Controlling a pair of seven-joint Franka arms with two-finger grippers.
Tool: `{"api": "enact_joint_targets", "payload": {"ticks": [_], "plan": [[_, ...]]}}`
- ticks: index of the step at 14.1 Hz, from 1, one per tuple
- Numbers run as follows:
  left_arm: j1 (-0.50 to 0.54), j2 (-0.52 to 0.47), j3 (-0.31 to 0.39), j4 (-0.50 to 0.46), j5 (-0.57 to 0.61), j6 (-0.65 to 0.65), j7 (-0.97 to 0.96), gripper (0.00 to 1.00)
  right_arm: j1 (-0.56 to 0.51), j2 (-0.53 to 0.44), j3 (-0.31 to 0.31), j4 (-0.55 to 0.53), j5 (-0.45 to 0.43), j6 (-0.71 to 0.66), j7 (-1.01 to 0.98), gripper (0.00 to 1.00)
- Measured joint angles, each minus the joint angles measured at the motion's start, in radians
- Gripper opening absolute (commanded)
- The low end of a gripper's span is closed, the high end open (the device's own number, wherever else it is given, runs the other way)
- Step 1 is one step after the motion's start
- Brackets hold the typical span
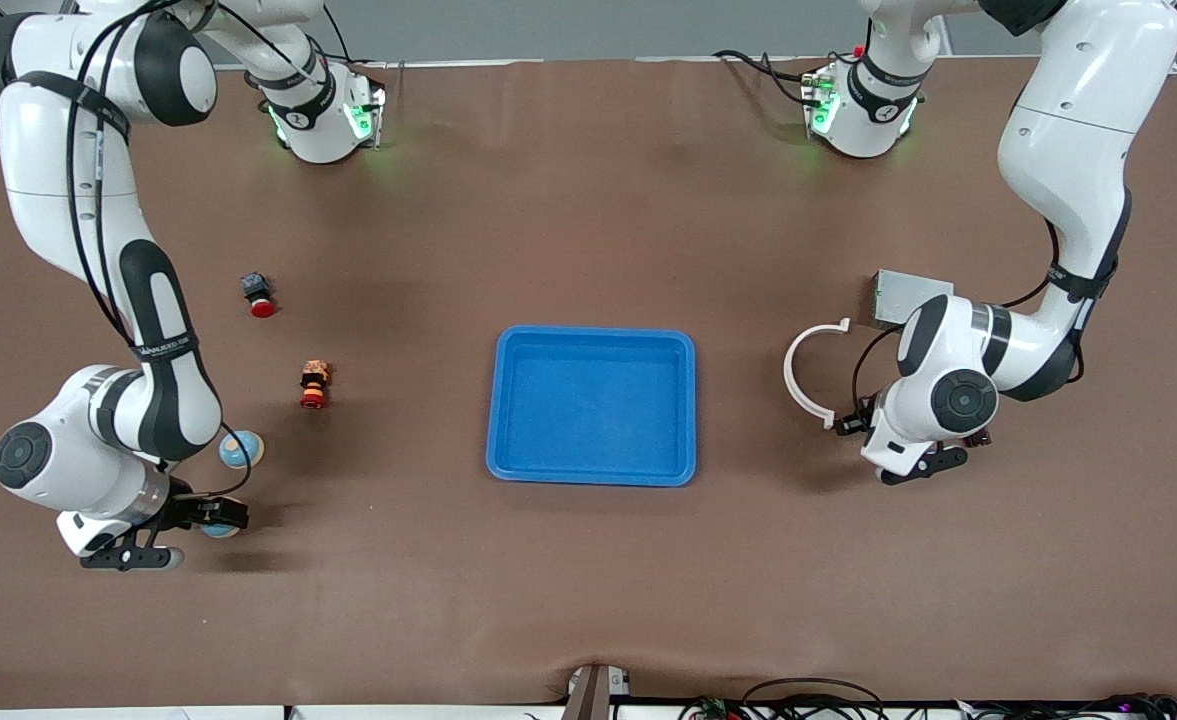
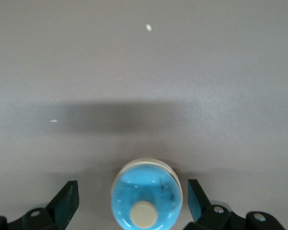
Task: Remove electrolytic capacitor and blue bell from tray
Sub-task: 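Lower the bell beside the first bell while the left gripper lowers the capacitor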
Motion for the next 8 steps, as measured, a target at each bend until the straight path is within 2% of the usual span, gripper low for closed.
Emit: {"api": "enact_joint_targets", "payload": {"ticks": [4, 8], "plan": [[0.009, 0.000, 0.000, 0.011, 0.000, 0.000, -0.001, 1.00, 0.019, -0.044, -0.001, 0.004, -0.020, -0.038, -0.003, 1.00], [0.021, -0.017, 0.002, 0.033, 0.000, -0.034, 0.001, 1.00, 0.027, -0.172, -0.002, 0.013, -0.071, -0.215, -0.004, 1.00]]}}
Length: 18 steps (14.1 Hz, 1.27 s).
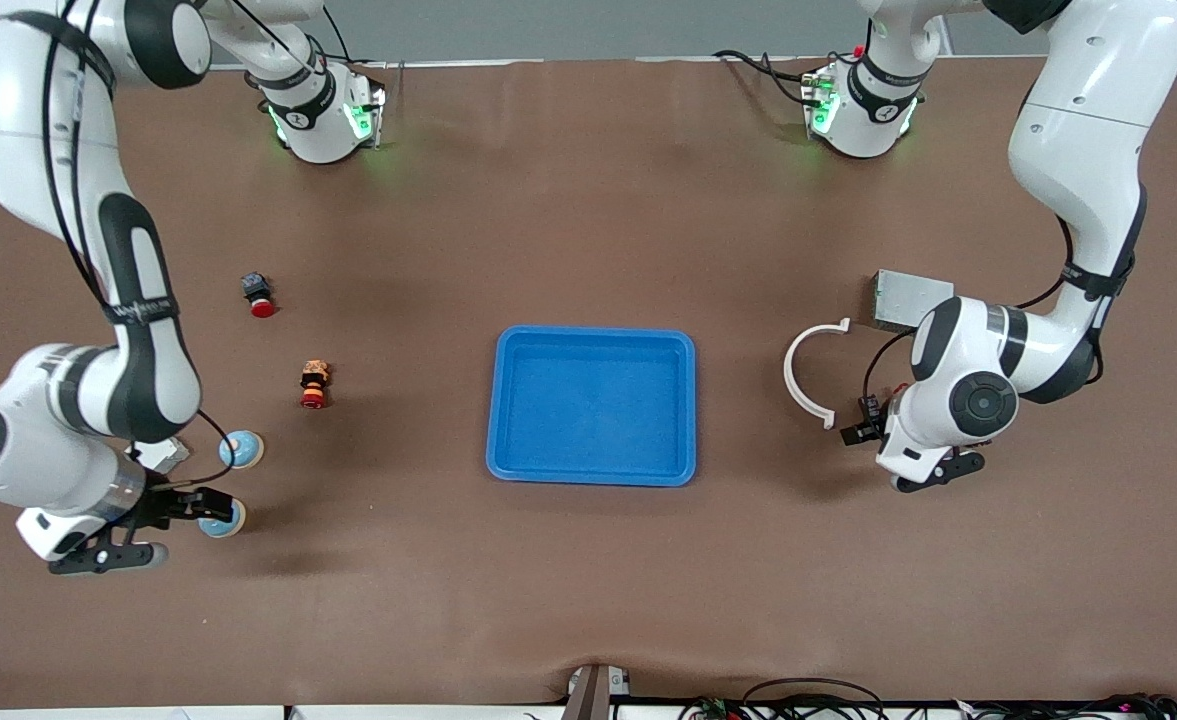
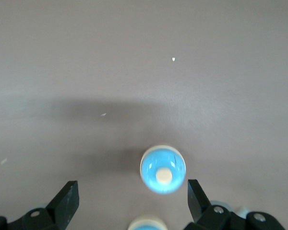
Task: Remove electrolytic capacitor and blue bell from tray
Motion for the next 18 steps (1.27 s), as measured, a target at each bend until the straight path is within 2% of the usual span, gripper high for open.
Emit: {"api": "enact_joint_targets", "payload": {"ticks": [5, 10, 12, 18], "plan": [[0.046, -0.079, 0.000, 0.002, 0.000, -0.102, 0.084, 1.00, -0.005, -0.184, -0.018, -0.004, -0.004, -0.233, 0.000, 1.00], [0.119, -0.130, -0.001, 0.002, 0.000, -0.182, 0.270, 1.00, -0.012, -0.339, -0.029, -0.122, -0.008, -0.257, 0.000, 1.00], [0.158, -0.157, -0.002, 0.003, -0.004, -0.224, 0.359, 1.00, -0.009, -0.408, -0.028, -0.174, -0.045, -0.262, 0.014, 1.00], [0.260, -0.246, -0.003, 0.004, -0.080, -0.306, 0.579, 1.00, 0.008, -0.568, -0.017, -0.208, -0.074, -0.407, 0.085, 1.00]]}}
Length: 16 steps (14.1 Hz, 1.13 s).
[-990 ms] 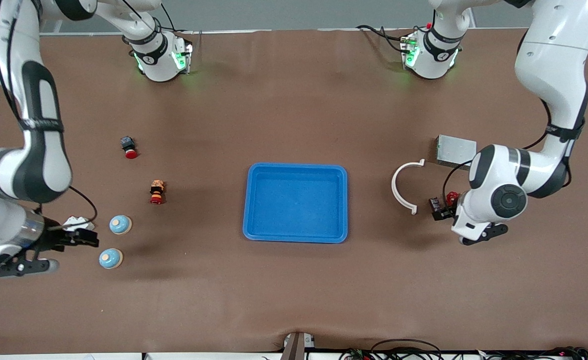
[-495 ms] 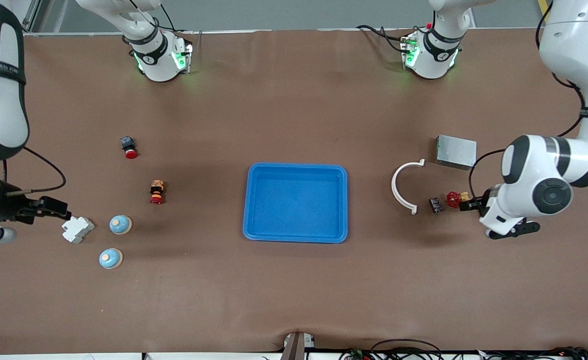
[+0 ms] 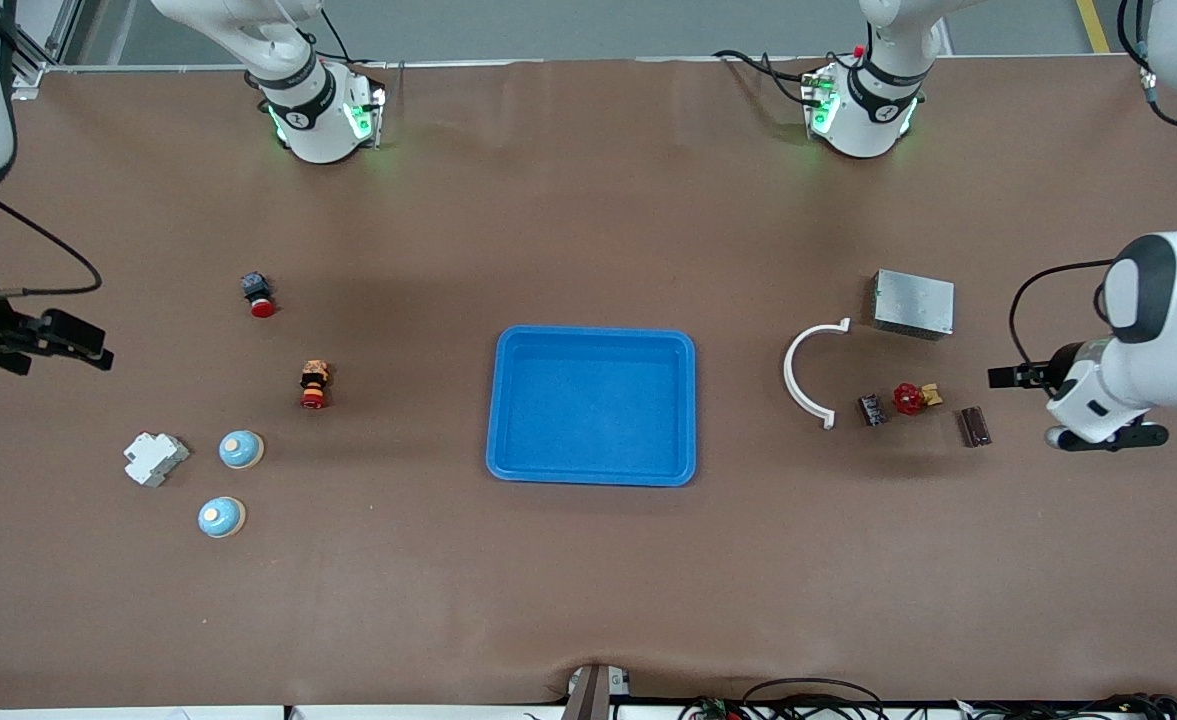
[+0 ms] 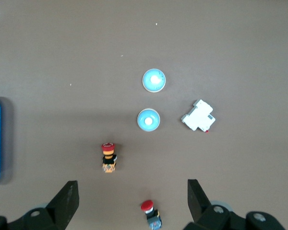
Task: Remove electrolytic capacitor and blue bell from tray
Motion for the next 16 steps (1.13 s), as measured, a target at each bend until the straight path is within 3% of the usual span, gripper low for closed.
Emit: {"api": "enact_joint_targets", "payload": {"ticks": [8, 16], "plan": [[0.022, -0.033, 0.000, 0.131, -0.025, -0.154, 0.011, 1.00, 0.000, -0.079, -0.001, -0.001, -0.012, -0.129, 0.005, 1.00], [0.018, -0.054, 0.001, 0.225, -0.086, -0.208, 0.011, 1.00, 0.000, -0.127, -0.002, -0.001, -0.024, -0.171, 0.019, 1.00]]}}
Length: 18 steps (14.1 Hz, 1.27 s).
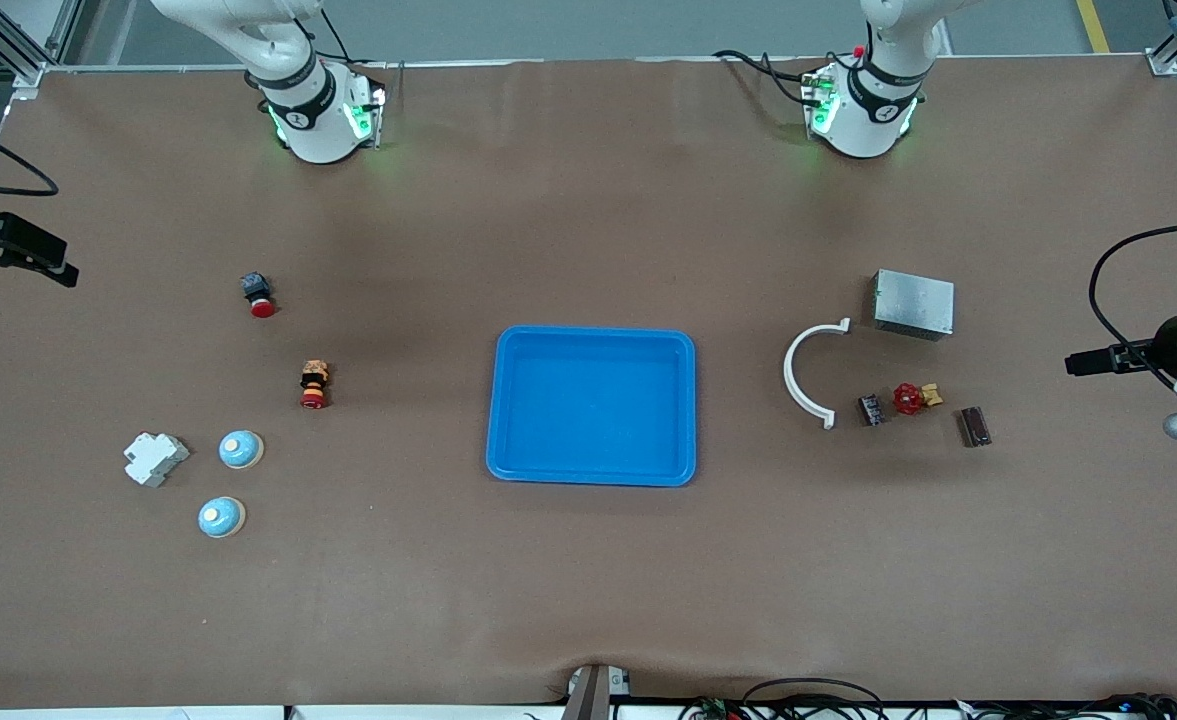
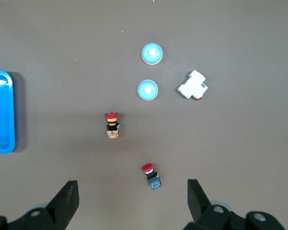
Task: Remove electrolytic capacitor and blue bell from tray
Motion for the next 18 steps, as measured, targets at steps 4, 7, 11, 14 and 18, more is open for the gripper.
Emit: {"api": "enact_joint_targets", "payload": {"ticks": [4, 7, 11, 14, 18], "plan": [[-0.112, -0.063, 0.115, 0.004, -0.018, -0.003, 0.000, 1.00, 0.000, 0.000, 0.000, -0.001, 0.000, 0.000, 0.008, 1.00], [-0.235, -0.110, 0.225, 0.005, -0.037, -0.002, -0.001, 1.00, 0.000, -0.001, 0.000, -0.001, 0.000, 0.000, 0.045, 1.00], [-0.291, -0.167, 0.245, 0.006, -0.084, 0.003, -0.011, 1.00, 0.000, -0.008, 0.000, -0.001, 0.000, -0.003, 0.073, 1.00], [-0.328, -0.203, 0.246, 0.007, -0.091, 0.004, -0.011, 1.00, 0.000, -0.008, 0.000, -0.001, 0.000, -0.004, 0.074, 1.00], [-0.396, -0.227, 0.247, 0.007, -0.092, 0.006, -0.012, 1.00, 0.000, -0.008, 0.001, -0.001, 0.000, 0.000, 0.074, 1.00]]}}
